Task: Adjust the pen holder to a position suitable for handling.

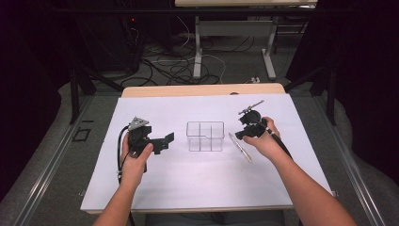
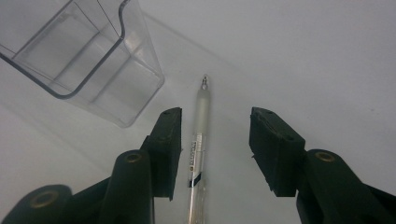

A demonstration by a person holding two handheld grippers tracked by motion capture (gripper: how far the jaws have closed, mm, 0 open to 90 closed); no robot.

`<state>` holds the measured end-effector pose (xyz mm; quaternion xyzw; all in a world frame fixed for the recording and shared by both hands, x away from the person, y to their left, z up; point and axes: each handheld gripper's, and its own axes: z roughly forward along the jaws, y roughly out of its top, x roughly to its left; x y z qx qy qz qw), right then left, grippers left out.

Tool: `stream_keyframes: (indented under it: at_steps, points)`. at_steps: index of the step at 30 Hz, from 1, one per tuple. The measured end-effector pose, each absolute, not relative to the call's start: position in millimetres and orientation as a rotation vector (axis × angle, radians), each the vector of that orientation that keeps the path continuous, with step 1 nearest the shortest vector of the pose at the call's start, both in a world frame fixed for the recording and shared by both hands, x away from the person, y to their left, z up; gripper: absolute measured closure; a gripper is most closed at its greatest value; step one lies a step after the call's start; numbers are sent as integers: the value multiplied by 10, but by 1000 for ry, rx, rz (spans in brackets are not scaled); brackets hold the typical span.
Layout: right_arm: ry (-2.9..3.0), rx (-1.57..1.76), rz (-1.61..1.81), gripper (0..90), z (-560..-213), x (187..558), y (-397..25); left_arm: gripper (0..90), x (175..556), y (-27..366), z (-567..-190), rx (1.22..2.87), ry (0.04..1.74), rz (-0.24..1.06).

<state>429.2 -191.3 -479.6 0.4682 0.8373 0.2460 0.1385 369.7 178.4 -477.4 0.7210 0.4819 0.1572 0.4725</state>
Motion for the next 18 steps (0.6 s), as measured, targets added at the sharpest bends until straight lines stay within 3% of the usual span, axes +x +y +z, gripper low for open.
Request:
stream_keyframes:
  at_steps: [18]
  points:
    - [2544,1381,554,628,-5100,4488,-1827,3,3715,1831,-4811,1745,1210,374]
